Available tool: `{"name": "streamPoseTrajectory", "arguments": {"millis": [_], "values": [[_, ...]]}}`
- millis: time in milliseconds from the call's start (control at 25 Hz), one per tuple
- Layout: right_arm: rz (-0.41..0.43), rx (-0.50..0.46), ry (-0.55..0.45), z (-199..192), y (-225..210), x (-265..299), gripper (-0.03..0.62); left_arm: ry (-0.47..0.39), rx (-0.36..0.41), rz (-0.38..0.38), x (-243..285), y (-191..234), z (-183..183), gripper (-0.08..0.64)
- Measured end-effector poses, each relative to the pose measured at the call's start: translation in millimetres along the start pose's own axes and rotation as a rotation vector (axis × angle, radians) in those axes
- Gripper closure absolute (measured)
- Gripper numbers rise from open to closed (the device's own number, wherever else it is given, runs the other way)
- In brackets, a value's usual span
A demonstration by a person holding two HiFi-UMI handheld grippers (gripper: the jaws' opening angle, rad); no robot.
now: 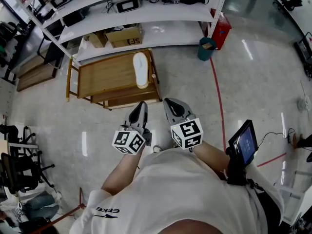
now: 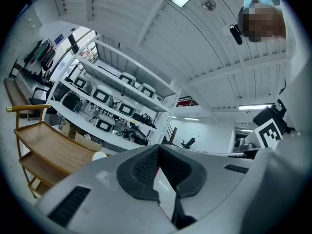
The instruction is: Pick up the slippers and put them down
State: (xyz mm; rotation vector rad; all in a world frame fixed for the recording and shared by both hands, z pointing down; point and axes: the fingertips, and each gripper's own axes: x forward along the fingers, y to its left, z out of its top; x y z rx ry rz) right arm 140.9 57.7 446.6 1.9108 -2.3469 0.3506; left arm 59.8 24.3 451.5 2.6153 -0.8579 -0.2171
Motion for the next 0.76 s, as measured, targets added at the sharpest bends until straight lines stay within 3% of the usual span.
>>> {"name": "streamPoseTrajectory", "arguments": {"millis": [760], "values": [[0.027,0.002,0.005,-5.0,-4.4,-0.4,0.588,0.008,-0.007,0.039,1.0,1.2,-6.4,0.555]]}}
